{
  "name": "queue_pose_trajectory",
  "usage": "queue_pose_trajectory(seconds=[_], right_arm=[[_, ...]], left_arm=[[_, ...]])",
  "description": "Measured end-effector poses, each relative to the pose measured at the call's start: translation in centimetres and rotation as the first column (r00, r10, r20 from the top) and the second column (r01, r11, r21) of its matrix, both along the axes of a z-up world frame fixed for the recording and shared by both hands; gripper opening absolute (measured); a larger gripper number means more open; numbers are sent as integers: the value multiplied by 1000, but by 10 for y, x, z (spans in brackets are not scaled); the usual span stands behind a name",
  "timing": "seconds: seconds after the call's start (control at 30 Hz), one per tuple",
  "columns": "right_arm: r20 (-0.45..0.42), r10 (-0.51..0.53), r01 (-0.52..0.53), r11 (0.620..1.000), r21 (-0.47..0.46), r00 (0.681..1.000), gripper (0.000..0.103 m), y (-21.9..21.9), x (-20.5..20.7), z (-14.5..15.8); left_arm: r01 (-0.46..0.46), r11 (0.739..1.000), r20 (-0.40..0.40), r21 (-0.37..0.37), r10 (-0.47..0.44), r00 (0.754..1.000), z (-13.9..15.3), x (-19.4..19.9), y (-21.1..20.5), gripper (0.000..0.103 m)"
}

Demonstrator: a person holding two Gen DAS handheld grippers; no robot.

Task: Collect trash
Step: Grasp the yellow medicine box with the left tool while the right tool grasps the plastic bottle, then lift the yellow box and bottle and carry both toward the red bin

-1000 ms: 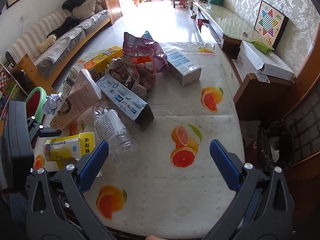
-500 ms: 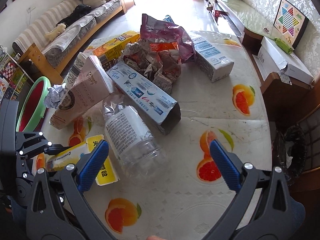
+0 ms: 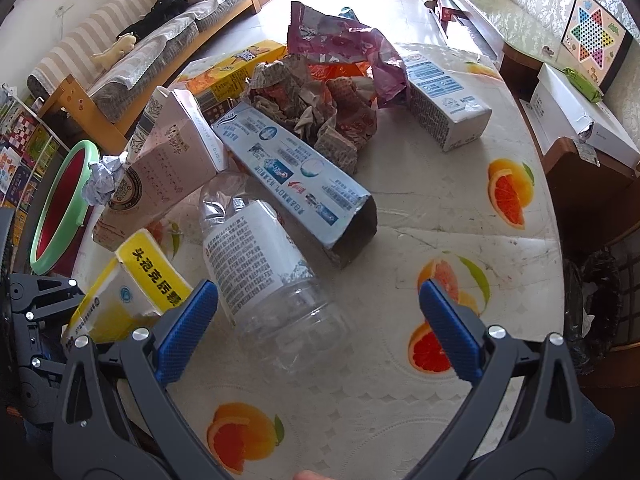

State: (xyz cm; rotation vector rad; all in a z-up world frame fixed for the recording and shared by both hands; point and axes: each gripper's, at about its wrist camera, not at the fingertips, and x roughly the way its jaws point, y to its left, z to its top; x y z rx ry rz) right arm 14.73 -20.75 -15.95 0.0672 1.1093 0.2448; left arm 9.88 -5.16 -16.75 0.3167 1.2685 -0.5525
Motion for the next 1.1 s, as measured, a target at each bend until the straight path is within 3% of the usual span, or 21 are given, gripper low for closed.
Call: queue_pose_trajectory(seconds=[0.17,0.3,0.37,0.43,0.5,0.77,1.1], right_arm=[[-19,45,-45,999,-15,999,100,14,0,-8],[-16,90,-91,994,-54,996,99,29,0,-16],[-24,111,-112,992,-56,993,92,34,1,-20],[-43,122,-125,989,-74,992,71,39,1,-25],[-41,133,-136,988,-78,990,69,40,-3,-23],[-15,116,-117,990,-77,993,67,29,-41,2],[91,-24,30,997,-68,996,65,4,-78,50]], left_arm=[[-110,992,-15,-59,110,994,12,-14,23,29],[-142,987,-13,-74,142,990,14,-22,44,29],[-164,983,-8,-81,164,986,18,-23,53,29],[-191,978,-1,-86,191,982,19,-26,56,30],[-212,973,9,-96,214,977,23,-27,63,30],[-302,939,53,-167,314,948,49,-52,106,30],[-352,898,106,-263,389,915,73,-64,126,30]])
